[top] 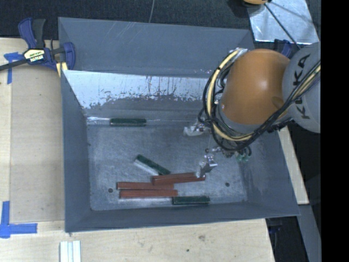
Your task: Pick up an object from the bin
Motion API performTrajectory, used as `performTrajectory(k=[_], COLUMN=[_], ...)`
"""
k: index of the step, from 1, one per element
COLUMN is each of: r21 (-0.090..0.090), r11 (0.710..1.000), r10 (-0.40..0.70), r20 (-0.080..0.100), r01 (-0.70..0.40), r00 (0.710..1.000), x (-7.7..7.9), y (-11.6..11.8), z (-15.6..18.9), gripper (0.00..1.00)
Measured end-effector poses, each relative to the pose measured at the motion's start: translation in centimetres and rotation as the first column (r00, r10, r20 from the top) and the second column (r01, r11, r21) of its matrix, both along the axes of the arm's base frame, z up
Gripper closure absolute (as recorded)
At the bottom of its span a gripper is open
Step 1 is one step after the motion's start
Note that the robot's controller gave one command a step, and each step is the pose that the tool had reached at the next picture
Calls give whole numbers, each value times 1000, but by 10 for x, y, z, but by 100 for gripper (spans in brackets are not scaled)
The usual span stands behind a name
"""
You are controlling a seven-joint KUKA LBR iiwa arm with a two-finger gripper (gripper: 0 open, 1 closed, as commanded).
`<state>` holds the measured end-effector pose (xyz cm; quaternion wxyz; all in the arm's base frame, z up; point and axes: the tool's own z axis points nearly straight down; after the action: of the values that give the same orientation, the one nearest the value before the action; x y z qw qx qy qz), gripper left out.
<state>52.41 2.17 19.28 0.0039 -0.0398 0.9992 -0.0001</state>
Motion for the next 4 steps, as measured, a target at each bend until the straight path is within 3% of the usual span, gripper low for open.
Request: performTrajectory(k=[1, 2, 3, 4], r21=[-1, -4, -4, 0], r11=[995, 969, 969, 978], r10=[101, 246, 246, 210], r20=[0, 26, 26, -7], r01=[-101, -246, -246, -210], r00=[995, 969, 969, 978], x=[-2, -4, -4, 22], y=[-14, -3, -3, -18], z=[-59, -114, -114, -6], gripper=[0, 100, 100, 100])
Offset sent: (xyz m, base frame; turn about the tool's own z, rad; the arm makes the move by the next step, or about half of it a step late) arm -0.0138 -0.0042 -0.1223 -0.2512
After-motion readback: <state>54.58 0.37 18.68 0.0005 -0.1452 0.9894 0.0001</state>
